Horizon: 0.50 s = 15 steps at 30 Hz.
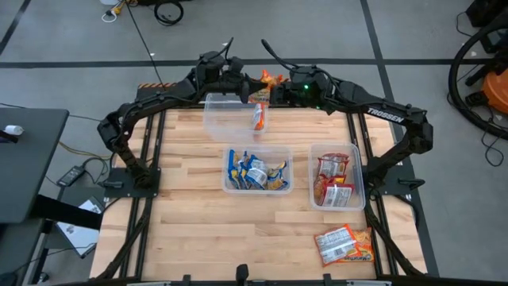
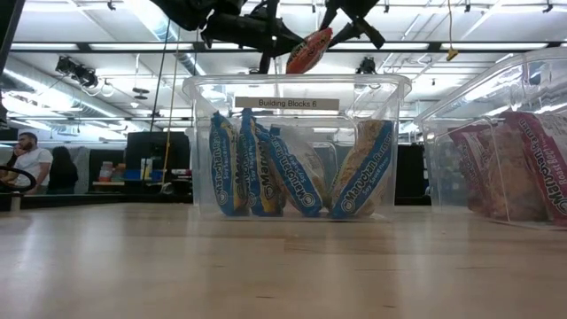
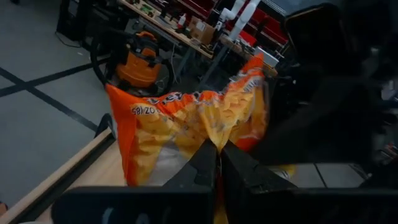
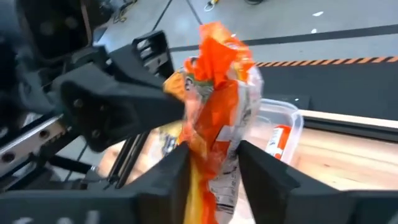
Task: Sort Maruchan noodles
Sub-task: Adjust the orange noodle pack in the top transparent bin
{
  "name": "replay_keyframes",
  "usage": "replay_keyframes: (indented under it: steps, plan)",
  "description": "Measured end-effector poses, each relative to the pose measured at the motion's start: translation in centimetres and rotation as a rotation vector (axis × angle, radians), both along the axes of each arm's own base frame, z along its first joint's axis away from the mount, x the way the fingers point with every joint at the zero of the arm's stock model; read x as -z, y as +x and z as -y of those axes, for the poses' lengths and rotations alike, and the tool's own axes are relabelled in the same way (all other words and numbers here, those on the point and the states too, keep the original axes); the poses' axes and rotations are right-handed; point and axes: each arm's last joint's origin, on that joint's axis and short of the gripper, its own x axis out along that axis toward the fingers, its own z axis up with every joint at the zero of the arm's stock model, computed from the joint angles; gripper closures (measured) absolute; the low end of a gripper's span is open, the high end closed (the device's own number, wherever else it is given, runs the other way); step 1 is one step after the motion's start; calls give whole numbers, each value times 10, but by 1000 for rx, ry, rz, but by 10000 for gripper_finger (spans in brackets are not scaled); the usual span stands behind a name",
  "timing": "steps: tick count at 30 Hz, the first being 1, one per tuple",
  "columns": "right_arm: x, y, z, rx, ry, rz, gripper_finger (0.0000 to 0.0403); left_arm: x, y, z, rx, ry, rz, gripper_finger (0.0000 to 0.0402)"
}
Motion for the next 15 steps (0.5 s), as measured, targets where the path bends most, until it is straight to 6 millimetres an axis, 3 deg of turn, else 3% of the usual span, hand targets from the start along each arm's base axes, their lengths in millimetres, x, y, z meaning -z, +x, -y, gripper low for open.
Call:
replay_keyframes:
  steps: [7,11,15]
  plan:
    - [1,0,3,8,-17,-16,386,-1,0,1,28,5,7,385]
    - [1,1,2,-1,-19,-22,378,-1,-1,-1,54,41,4,376]
    - [3,1,1,-22,9,-19,385,2,-7,-6,85,76,-26,335]
